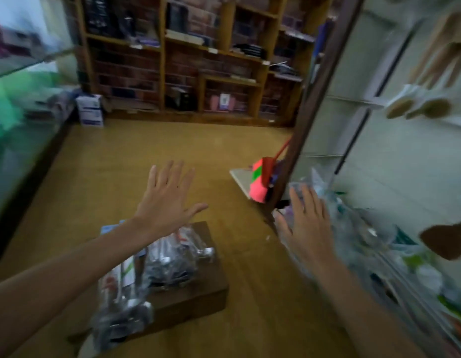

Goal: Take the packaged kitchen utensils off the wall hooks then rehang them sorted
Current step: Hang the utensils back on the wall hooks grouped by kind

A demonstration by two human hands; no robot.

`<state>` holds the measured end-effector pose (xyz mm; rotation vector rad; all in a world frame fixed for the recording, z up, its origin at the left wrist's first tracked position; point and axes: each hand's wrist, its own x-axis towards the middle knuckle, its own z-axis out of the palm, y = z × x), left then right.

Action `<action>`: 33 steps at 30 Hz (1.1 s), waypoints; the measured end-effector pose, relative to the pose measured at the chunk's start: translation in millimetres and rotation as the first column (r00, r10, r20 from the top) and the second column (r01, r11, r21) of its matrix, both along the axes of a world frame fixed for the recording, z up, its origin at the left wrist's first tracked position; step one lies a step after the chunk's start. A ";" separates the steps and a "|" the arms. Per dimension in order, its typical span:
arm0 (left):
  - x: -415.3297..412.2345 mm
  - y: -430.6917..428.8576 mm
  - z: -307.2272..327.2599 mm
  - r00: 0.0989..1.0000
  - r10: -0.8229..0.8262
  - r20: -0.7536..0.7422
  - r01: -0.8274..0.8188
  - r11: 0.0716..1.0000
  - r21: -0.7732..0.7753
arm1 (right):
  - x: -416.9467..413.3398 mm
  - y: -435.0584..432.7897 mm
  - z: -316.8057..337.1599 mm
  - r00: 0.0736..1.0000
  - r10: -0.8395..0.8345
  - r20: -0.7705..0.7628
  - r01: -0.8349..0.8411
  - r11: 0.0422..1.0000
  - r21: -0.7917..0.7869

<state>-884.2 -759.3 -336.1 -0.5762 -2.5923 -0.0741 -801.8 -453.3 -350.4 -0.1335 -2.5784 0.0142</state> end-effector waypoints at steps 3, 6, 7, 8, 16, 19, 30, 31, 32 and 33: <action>-22.5 -55.8 -27.7 0.995 0.084 0.051 -0.084 0.996 -0.006 | -44.5 -55.7 -25.6 0.995 0.085 0.058 -0.086 0.996 0.017; -38.2 -102.0 -62.1 0.982 0.152 0.116 -0.155 0.988 0.012 | -79.9 -108.4 -56.0 0.976 0.178 0.125 -0.182 0.983 0.025; -42.2 -115.8 -75.6 0.976 0.170 0.136 -0.175 0.984 0.023 | -89.4 -126.2 -67.5 0.968 0.206 0.146 -0.212 0.977 0.023; -46.3 -128.6 -89.7 0.970 0.187 0.158 -0.194 0.980 0.032 | -97.9 -144.5 -79.2 0.957 0.237 0.166 -0.243 0.970 0.014; -71.6 -198.0 -190.9 0.901 0.310 0.304 -0.326 0.945 0.003 | -135.1 -266.3 -165.5 0.821 0.472 0.321 -0.467 0.879 -0.099; -74.2 -207.3 -218.2 0.863 0.326 0.386 -0.357 0.934 0.010 | -130.2 -295.8 -193.2 0.761 0.524 0.384 -0.502 0.849 -0.163; -69.6 -176.1 -255.8 0.659 0.253 0.709 -0.585 0.764 0.272 | -120.3 -348.7 -251.6 0.763 0.370 0.530 -0.359 0.924 -0.130; -70.4 -174.8 -257.7 0.651 0.225 0.725 -0.623 0.704 0.341 | -122.4 -350.3 -249.6 0.762 0.359 0.539 -0.338 0.930 -0.142; -71.6 -174.2 -259.5 0.643 0.186 0.743 -0.659 0.629 0.413 | -125.0 -351.0 -248.0 0.748 0.359 0.559 -0.321 0.932 -0.170; -72.0 -174.0 -259.7 0.633 0.145 0.761 -0.689 0.554 0.467 | -127.4 -351.1 -246.2 0.735 0.366 0.571 -0.308 0.930 -0.200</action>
